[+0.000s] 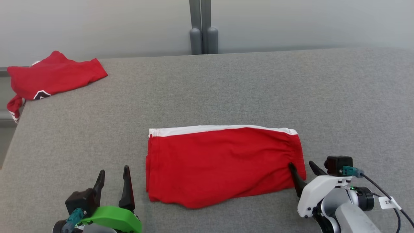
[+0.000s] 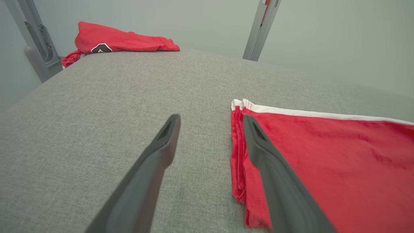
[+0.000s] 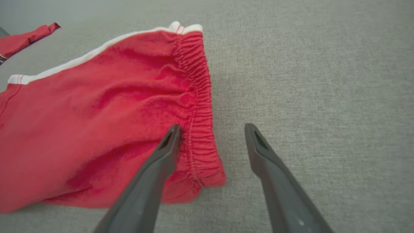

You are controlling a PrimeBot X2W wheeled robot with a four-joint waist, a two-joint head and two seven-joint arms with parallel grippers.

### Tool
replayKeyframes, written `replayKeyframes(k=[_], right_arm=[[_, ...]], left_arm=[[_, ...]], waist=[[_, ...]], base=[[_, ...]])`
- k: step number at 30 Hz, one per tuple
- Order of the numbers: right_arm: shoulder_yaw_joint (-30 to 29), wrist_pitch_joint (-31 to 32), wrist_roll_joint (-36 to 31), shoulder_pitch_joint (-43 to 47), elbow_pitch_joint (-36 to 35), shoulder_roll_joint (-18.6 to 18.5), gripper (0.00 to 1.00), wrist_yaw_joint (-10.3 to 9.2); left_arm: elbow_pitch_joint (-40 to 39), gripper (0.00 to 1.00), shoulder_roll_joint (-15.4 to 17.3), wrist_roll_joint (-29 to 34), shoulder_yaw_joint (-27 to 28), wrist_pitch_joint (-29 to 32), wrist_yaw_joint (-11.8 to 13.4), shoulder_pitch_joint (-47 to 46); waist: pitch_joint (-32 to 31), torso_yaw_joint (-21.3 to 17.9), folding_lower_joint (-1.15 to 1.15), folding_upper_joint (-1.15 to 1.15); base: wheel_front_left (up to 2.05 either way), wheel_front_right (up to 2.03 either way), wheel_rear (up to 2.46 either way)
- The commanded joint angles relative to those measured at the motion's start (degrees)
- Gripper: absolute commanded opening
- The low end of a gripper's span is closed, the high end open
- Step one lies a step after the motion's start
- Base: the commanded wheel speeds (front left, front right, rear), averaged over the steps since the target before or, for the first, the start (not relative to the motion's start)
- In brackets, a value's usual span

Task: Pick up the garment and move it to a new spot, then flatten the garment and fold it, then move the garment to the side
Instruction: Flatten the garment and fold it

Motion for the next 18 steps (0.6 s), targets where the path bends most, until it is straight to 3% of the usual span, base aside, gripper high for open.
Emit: replayKeyframes(k=[1,7,8,9,12,13,18], right_arm=[[0.8,1.62,0.9,-1.35,1.28,-0.82,1.0,-0.05],[5.23,8.41,4.79,-4.28,4.9,-2.72,1.0,-0.05],[6.17,9.21,5.64,-4.61,4.99,-2.83,0.83,-0.03],[6.77,9.86,6.27,-4.85,5.09,-2.92,0.55,-0.02],[8.48,10.95,8.13,-5.67,5.11,-3.78,0.18,-0.03],[8.9,11.27,8.59,-5.88,5.12,-3.96,0.0,-0.03],[10.38,12.38,11.71,-7.51,4.32,-5.46,0.0,-0.03]], left_arm=[[-0.07,1.0,-0.1,0.45,0.26,-0.23,-0.08,0.62],[0.05,1.0,-0.37,0.82,0.81,-0.28,-0.35,0.37],[0.08,1.0,-0.43,0.91,0.9,-0.29,-0.34,0.36],[0.12,1.0,-0.47,0.94,0.95,-0.29,-0.33,0.36],[0.19,1.0,-0.56,1.07,1.17,-0.3,-0.39,0.43],[0.2,1.0,-0.57,1.15,1.23,-0.31,-0.39,0.45],[0.11,1.0,-0.59,1.43,1.54,-0.32,-0.46,0.37]], waist=[[0.43,0.78,0.0,0.0],[0.74,1.74,0.0,0.0],[0.76,1.82,0.0,0.0],[0.78,1.84,0.0,0.0],[0.79,1.79,0.0,0.0],[0.79,1.75,0.0,0.0],[0.89,0.91,0.0,0.0]], base=[[0.0,0.0,0.0],[0.0,0.0,0.0],[0.0,0.0,0.0],[0.0,0.0,0.0],[0.0,0.0,0.0],[0.0,0.0,0.0],[0.0,0.0,0.0]])
